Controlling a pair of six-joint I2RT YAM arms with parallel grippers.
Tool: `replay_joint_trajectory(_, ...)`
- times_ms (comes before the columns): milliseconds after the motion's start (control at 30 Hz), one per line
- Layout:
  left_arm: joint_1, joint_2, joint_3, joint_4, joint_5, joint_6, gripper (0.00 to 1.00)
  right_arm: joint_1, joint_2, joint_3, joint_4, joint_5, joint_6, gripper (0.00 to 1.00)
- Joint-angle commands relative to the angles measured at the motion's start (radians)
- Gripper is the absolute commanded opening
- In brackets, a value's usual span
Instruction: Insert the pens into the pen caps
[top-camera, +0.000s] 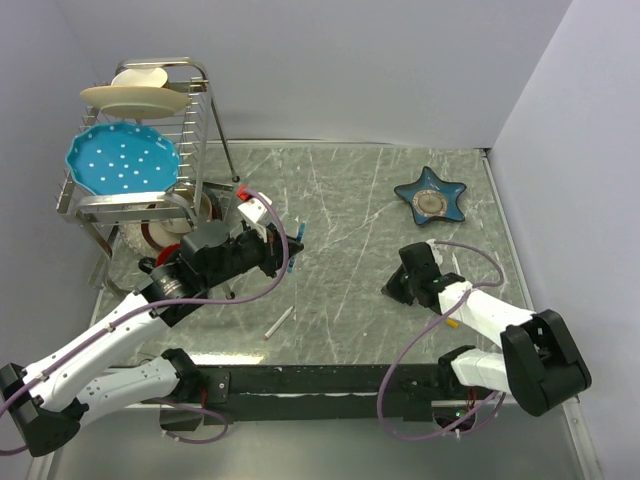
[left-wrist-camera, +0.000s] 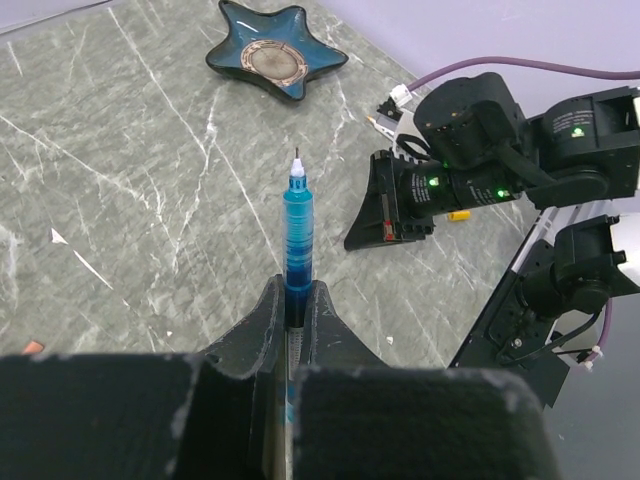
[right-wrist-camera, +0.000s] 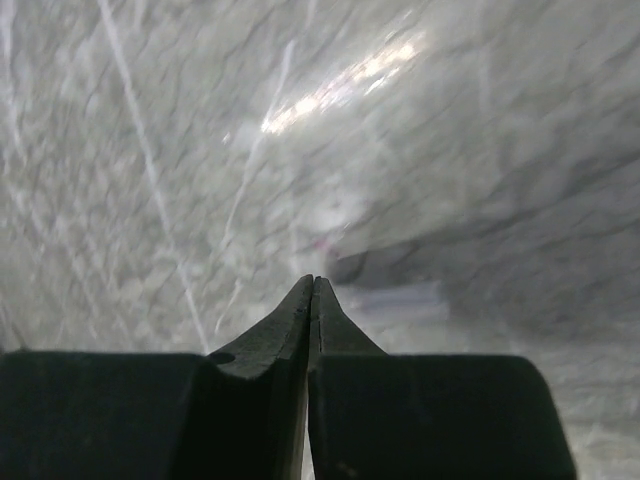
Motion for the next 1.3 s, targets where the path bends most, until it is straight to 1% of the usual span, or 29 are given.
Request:
replay_joint_trajectory(0, -0.003, -0.006, 0.005, 0.037, -0.013, 0.02, 0.01, 0.023, -0.063, 0.008, -0.04, -0.013, -0.002, 0.08)
replay_joint_trajectory(100, -0.003, -0.008, 0.004, 0.04, -0.017, 0.021, 0.01, 0.025, -0.093, 0.006, -0.08, 0.007, 0.024, 0.17)
replay_joint_trajectory(133, -0.003, -0.006, 0.004, 0.042, -0.017, 0.021, 0.01, 0.026, -0.101, 0.019, -0.117, 0.038, 0.037, 0.23)
replay_joint_trajectory(167, -0.003, -0.005, 0.002, 0.042, -0.016, 0.021, 0.01, 0.026, -0.109, 0.028, -0.137, 0.055, 0.052, 0.25)
replay_joint_trajectory(233, -0.003, -0.002, 0.005, 0.037, -0.016, 0.023, 0.01, 0.026, -0.127, 0.06, -0.213, 0.116, 0.112, 0.29)
replay_joint_trajectory(333, -0.003, -0.002, 0.005, 0.036, -0.019, 0.024, 0.01, 0.026, -0.144, 0.103, -0.314, 0.159, 0.221, 0.34)
replay_joint_trajectory(367, -0.003, -0.003, 0.005, 0.036, -0.02, 0.024, 0.01, 0.026, -0.149, 0.112, -0.342, 0.188, 0.253, 0.37)
replay_joint_trajectory(400, -0.003, -0.003, 0.005, 0.036, -0.019, 0.026, 0.01, 0.026, -0.158, 0.124, -0.365, 0.202, 0.314, 0.43)
replay_joint_trajectory(500, -0.003, -0.008, 0.002, 0.037, -0.017, 0.026, 0.01, 0.026, -0.153, 0.146, -0.436, 0.234, 0.397, 0.5)
replay_joint_trajectory(600, -0.003, -0.009, 0.005, 0.036, -0.019, 0.026, 0.01, 0.026, -0.12, 0.186, -0.497, 0.246, 0.471, 0.51)
replay_joint_trajectory(733, -0.004, -0.015, 0.002, 0.037, -0.022, 0.024, 0.01, 0.02, -0.078, 0.218, -0.565, 0.225, 0.523, 0.51)
replay_joint_trajectory(900, -0.008, -0.008, 0.005, 0.037, -0.016, 0.026, 0.01, 0.022, -0.048, 0.226, -0.566, 0.208, 0.586, 0.51)
replay_joint_trajectory(1033, -0.008, -0.006, 0.007, 0.033, -0.01, 0.027, 0.01, 0.02, -0.006, 0.233, -0.525, 0.184, 0.598, 0.51)
replay_joint_trajectory(1133, -0.009, -0.014, 0.004, 0.036, -0.016, 0.029, 0.01, 0.017, 0.049, 0.267, -0.536, 0.171, 0.604, 0.5)
replay_joint_trajectory(1267, -0.011, -0.015, 0.005, 0.033, -0.019, 0.03, 0.01, 0.017, 0.179, 0.333, -0.585, 0.165, 0.604, 0.47)
